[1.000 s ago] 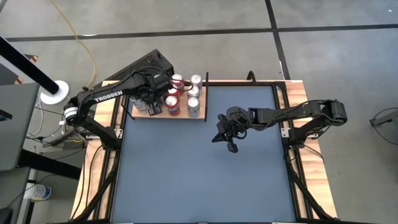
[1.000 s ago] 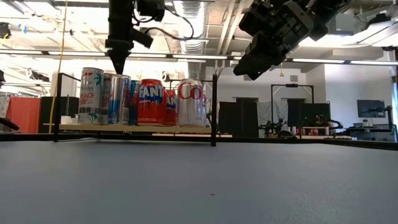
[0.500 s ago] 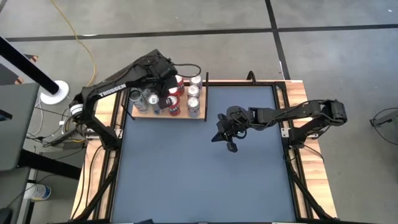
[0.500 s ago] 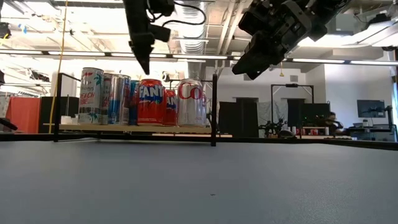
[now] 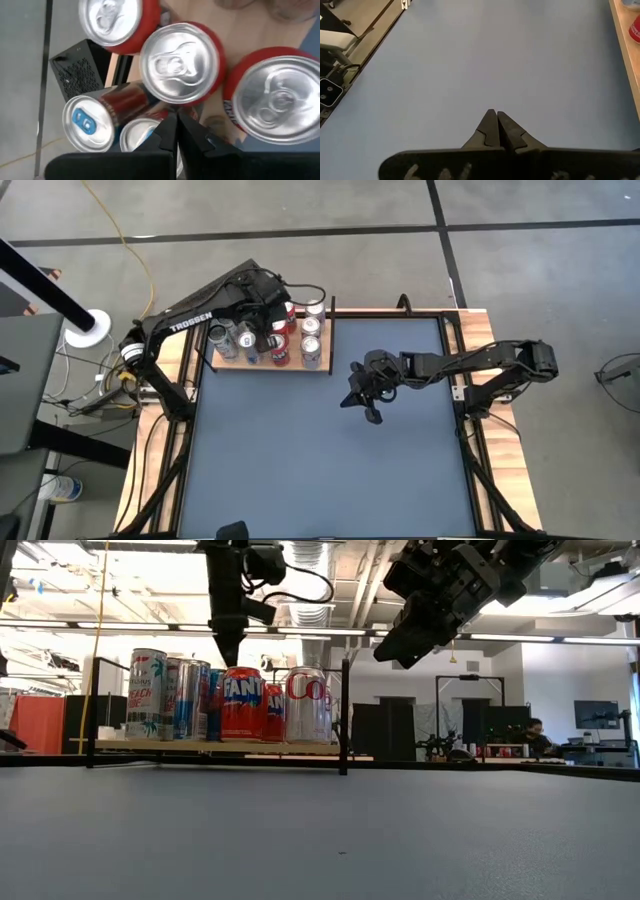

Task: Place canned beverage on shelf
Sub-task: Adjust the blue cans on the shelf, then return to Home Position

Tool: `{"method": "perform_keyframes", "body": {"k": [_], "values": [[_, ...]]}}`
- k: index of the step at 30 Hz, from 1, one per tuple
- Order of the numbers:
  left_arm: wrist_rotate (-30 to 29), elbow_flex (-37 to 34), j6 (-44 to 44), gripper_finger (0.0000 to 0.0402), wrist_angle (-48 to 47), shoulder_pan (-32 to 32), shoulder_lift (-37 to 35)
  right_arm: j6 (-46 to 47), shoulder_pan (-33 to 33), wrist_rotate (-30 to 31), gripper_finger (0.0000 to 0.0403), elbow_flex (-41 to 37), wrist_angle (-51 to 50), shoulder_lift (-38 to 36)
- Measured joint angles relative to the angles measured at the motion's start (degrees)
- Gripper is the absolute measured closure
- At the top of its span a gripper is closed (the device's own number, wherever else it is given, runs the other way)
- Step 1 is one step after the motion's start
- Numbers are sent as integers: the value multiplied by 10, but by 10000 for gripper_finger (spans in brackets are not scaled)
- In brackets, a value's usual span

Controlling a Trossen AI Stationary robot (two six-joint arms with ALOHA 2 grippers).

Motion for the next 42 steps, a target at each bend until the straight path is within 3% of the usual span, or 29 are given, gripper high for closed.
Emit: {"method": "perform_keyframes", "body": {"k": [15,20,33,38,42], "values": [[-23,0,2,401,-20,20,0,1,0,0,403,0,-3,0],[15,0,8,401,13,10,0,1,-1,0,403,0,-2,0],[13,0,17,401,45,5,0,2,-1,0,403,0,1,0],[79,0,18,401,154,-19,-36,-1,-1,0,403,0,9,0],[205,-3,8,401,231,-47,-97,-3,-12,0,403,-1,16,-28]]}}
